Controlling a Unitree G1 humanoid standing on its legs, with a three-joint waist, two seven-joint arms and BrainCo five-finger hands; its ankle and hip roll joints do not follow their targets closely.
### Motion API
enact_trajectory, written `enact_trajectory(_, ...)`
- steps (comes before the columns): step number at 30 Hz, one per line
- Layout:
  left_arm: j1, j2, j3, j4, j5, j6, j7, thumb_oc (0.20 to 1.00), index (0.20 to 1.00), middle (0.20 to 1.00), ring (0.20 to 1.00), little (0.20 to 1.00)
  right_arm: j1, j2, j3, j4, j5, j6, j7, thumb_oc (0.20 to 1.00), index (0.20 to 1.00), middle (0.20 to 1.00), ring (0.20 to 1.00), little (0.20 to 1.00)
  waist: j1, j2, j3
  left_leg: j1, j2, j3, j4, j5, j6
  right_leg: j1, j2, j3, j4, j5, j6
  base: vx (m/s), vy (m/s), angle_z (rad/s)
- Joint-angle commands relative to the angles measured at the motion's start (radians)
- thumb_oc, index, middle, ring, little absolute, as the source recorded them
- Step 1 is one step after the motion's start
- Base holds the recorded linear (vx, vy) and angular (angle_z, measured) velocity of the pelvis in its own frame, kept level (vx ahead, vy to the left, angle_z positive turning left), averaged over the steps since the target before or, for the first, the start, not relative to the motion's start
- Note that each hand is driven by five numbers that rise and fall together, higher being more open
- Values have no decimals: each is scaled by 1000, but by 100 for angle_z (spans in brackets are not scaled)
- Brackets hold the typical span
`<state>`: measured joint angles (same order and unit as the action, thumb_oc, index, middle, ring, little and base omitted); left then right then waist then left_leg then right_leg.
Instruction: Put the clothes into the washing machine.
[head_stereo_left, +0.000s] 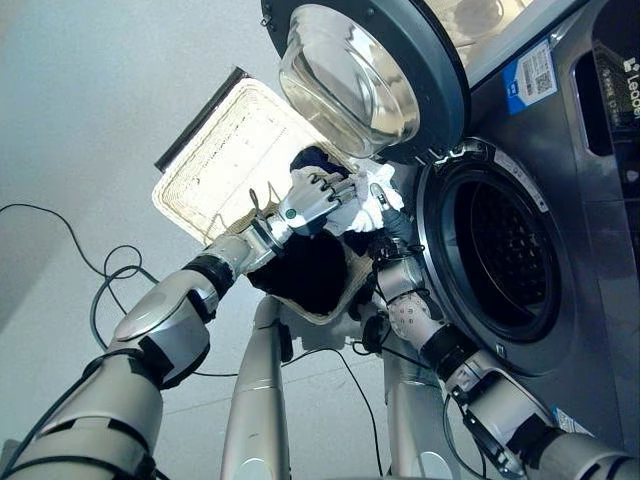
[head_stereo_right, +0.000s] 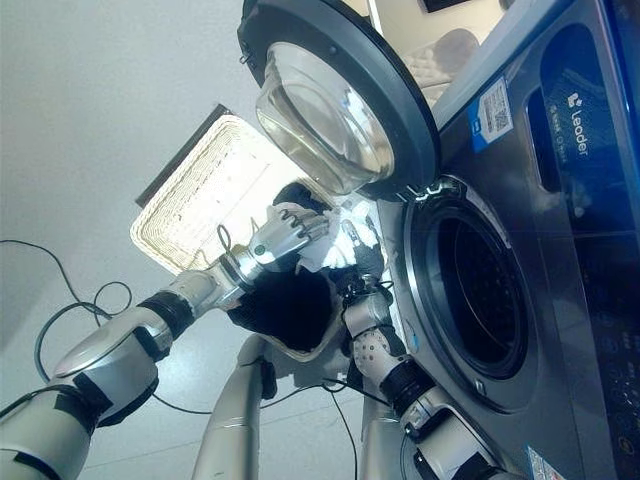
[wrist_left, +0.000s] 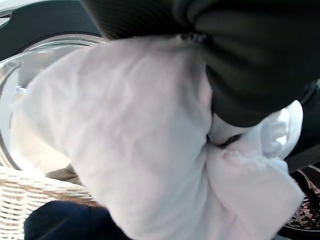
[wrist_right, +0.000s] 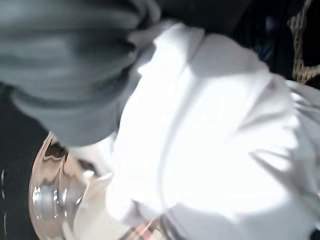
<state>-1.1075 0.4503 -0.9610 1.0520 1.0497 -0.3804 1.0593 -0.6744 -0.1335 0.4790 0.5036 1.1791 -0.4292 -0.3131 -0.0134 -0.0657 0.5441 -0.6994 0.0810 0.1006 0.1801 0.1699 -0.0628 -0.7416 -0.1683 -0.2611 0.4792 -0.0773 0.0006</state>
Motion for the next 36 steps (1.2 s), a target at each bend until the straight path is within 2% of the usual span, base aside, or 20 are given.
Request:
enact_trajectory(1,-13,-97,17,-58,54,-47,86,200,200,200,200,200,-55,10,-21,-30,53,28,87,200,200,200,200,200,-7,37,-24,18,-51,53,18,-103,-30,9,20,16,-120,123,138,0,0,0)
enact_trajectory(2,-15,-101,17,-62,51,-37,81,200,200,200,200,200,-56,15,-12,-29,86,77,134,200,200,200,200,200,-6,36,-24,17,-51,53,19,-103,-29,7,19,15,-118,124,138,0,0,0)
enact_trajectory(5,-18,-103,17,-63,48,-34,76,200,200,200,200,200,-58,17,-7,-28,97,93,147,200,200,200,200,200,-6,35,-24,15,-52,53,20,-103,-28,6,19,15,-118,125,138,0,0,0)
enact_trajectory(6,-28,-101,20,-62,48,-29,72,200,200,200,200,200,-65,17,13,-29,142,170,201,200,200,200,200,200,-4,30,-24,17,-53,51,19,-101,-29,9,19,12,-121,128,138,0,0,0)
enact_trajectory(9,-39,-94,22,-58,50,-27,73,200,200,200,200,200,-73,7,32,-18,142,222,229,200,200,200,200,200,-2,27,-24,17,-53,52,23,-101,-29,11,17,9,-121,129,137,1,-11,1)
enact_trajectory(17,-59,-75,21,-33,35,-19,38,200,200,200,200,200,-87,-26,38,33,96,276,302,200,200,200,200,200,-4,23,-24,18,-50,53,30,-99,-31,10,17,5,-112,128,136,0,0,0)
enact_trajectory(20,-61,-69,19,-26,18,-13,19,200,200,200,200,200,-85,-33,39,34,109,277,328,200,200,200,200,200,-6,23,-24,19,-49,58,28,-98,-33,11,18,5,-115,128,136,0,0,0)
enact_trajectory(24,-59,-54,16,-23,-25,-4,-59,200,200,200,200,200,-70,-38,43,25,154,258,340,200,200,200,200,200,-11,22,-24,18,-46,60,27,-98,-35,10,21,9,-118,127,136,0,0,0)
enact_trajectory(25,-57,-52,12,-22,-28,1,-76,304,304,304,304,304,-65,-36,42,24,156,251,335,200,200,200,200,200,-13,23,-24,18,-45,62,25,-97,-36,10,22,10,-119,127,136,0,0,0)
enact_trajectory(26,-54,-48,8,-23,-45,0,-109,1000,1000,1000,1000,1000,-59,-33,38,28,168,240,323,200,200,200,200,200,-15,24,-24,19,-43,64,24,-97,-36,10,22,11,-120,126,137,0,0,0)
enact_trajectory(31,-44,-42,-14,-19,-93,11,-174,1000,1000,1000,1000,1000,-43,-28,28,65,216,200,319,200,200,200,200,200,-24,35,-24,24,-40,76,16,-94,-38,11,27,19,-130,126,137,-21,9,-9)
enact_trajectory(36,-22,-43,-12,-29,-131,19,-141,1000,1000,1000,1000,1000,-37,-21,13,113,275,170,356,200,200,200,200,200,-32,53,-24,35,-41,89,-5,-87,-42,20,37,29,-158,129,135,-28,24,-12)
